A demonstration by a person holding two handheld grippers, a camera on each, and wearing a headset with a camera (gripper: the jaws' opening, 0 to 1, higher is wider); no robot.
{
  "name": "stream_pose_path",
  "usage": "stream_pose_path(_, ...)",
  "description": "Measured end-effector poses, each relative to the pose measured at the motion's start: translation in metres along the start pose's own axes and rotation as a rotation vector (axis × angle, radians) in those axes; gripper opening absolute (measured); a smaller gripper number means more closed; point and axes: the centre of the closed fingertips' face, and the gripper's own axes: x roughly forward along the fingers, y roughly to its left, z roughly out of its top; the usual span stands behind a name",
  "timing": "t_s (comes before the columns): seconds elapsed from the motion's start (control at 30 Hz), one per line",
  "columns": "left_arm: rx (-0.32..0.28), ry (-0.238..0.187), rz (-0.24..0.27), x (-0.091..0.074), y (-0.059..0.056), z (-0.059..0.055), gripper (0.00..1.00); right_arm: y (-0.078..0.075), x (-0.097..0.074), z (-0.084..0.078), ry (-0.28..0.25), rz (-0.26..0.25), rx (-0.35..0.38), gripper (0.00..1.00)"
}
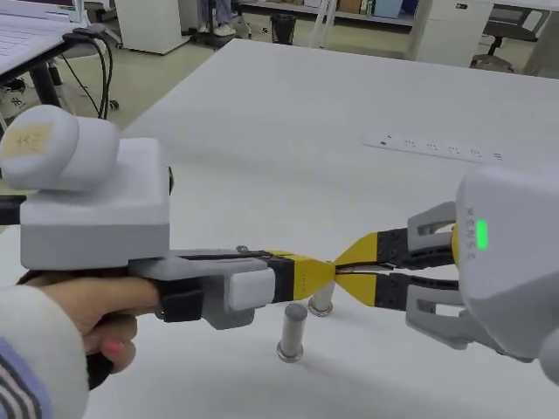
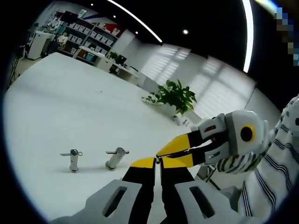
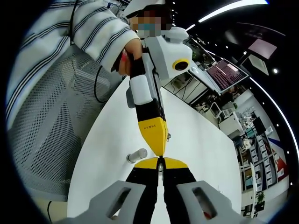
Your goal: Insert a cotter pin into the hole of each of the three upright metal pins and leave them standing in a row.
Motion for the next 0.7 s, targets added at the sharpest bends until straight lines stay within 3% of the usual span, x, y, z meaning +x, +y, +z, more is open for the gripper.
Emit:
stream_pose_path(0.03,-0.014,0.001,0.000,0.000,0.000,0.000,0.00,0.000,0.000,0.000,0.000,0.001,0.000,0.00)
stream_pose_path(0.17,0.019,0.004,0.007,0.000,-0.001,-0.001,0.00,0.001,0.000,0.000,-0.003,0.011,-0.007,0.00)
stream_pose_path(0.23,-0.053,0.024,0.016,0.000,0.000,-0.004,0.00,0.003,0.001,0.000,-0.003,0.017,-0.012,0.00)
stream_pose_path(0.33,-0.003,0.031,0.021,0.001,0.000,-0.006,0.00,0.005,0.002,0.000,-0.003,0.027,-0.024,0.00)
stream_pose_path(0.47,0.017,0.045,0.035,0.000,0.002,-0.009,0.00,0.008,0.003,0.002,-0.020,0.041,-0.017,0.00)
stream_pose_path(0.57,0.037,0.052,0.040,-0.003,0.004,-0.010,0.00,0.005,0.002,0.001,-0.021,0.024,-0.001,0.08)
stream_pose_path(0.7,0.158,0.098,0.040,-0.006,0.004,-0.014,0.00,0.004,0.001,-0.005,-0.007,0.040,0.051,0.16)
